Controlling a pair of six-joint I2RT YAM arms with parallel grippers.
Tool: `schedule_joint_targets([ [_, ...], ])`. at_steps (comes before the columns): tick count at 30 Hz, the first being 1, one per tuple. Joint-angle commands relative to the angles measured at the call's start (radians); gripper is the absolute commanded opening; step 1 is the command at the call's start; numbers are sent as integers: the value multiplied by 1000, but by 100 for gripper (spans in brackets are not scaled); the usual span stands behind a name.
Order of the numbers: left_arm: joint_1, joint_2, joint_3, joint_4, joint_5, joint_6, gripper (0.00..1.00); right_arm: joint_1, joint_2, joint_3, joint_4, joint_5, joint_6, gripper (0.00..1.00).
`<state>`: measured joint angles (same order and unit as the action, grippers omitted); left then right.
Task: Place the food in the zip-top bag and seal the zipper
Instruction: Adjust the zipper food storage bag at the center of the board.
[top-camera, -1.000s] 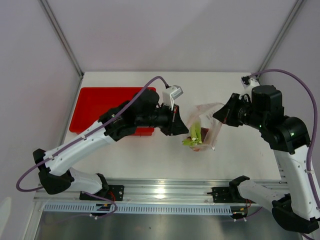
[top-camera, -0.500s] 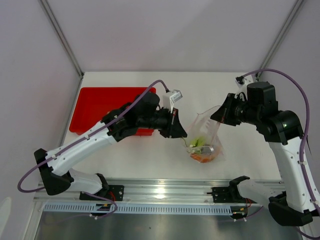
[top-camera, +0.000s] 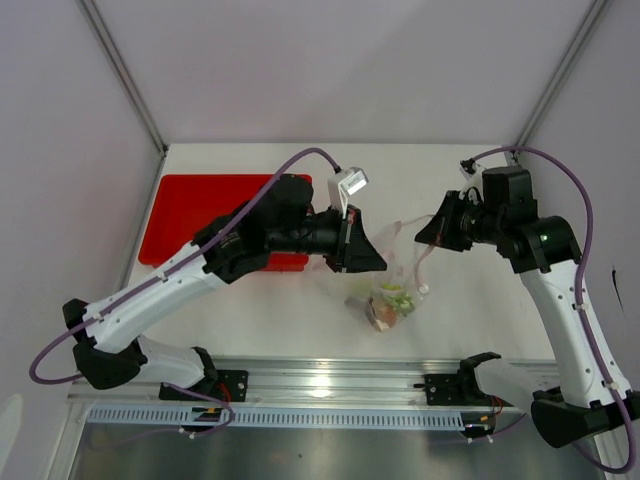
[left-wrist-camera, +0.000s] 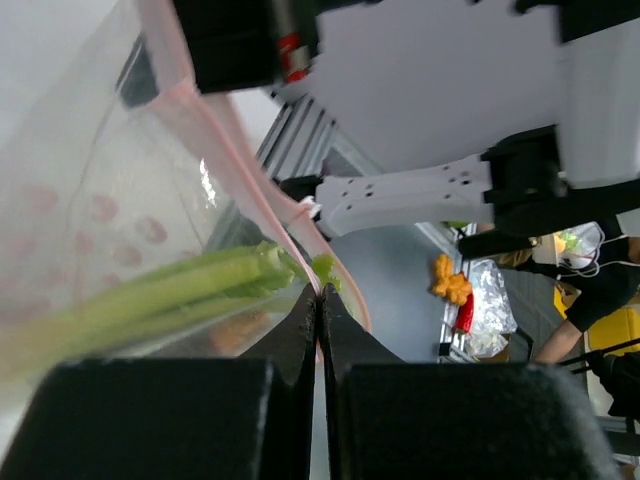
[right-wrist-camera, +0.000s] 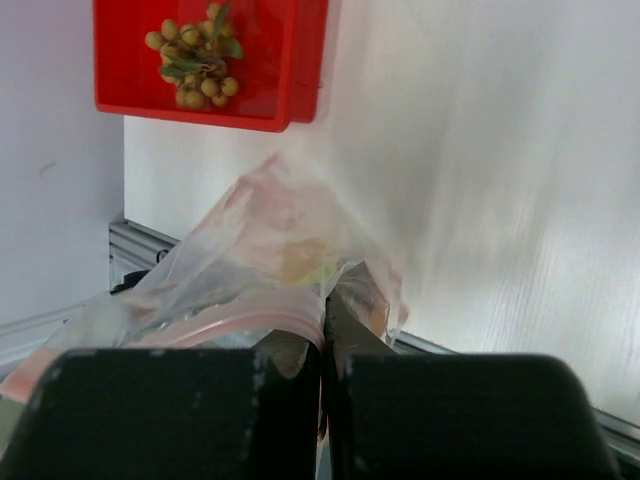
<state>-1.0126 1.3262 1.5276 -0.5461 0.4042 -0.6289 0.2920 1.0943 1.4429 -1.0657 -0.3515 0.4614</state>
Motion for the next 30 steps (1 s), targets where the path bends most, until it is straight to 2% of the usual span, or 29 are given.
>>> schedule_joint_targets([
  [1, -14, -41, 117, 20, -7, 6, 1, -5, -16, 42, 64, -55, -7, 0],
  [9, 45, 13, 29, -14, -83, 21, 1, -11, -22, 246, -86, 29, -47, 0],
  [14, 80, 45, -29, 11, -88, 14, 1, -11, -24, 344, -125, 8, -41, 0],
  [20, 89, 77, -90, 35, -74, 11, 1, -11, -37, 260, -90, 5, -44, 0],
  [27, 86, 19, -83, 118, 42, -49, 1, -11, -45, 182, -65, 9, -50, 0],
  [30, 86, 31, -57, 88, 39, -29, 1, -11, -42, 182, -53, 20, -52, 0],
])
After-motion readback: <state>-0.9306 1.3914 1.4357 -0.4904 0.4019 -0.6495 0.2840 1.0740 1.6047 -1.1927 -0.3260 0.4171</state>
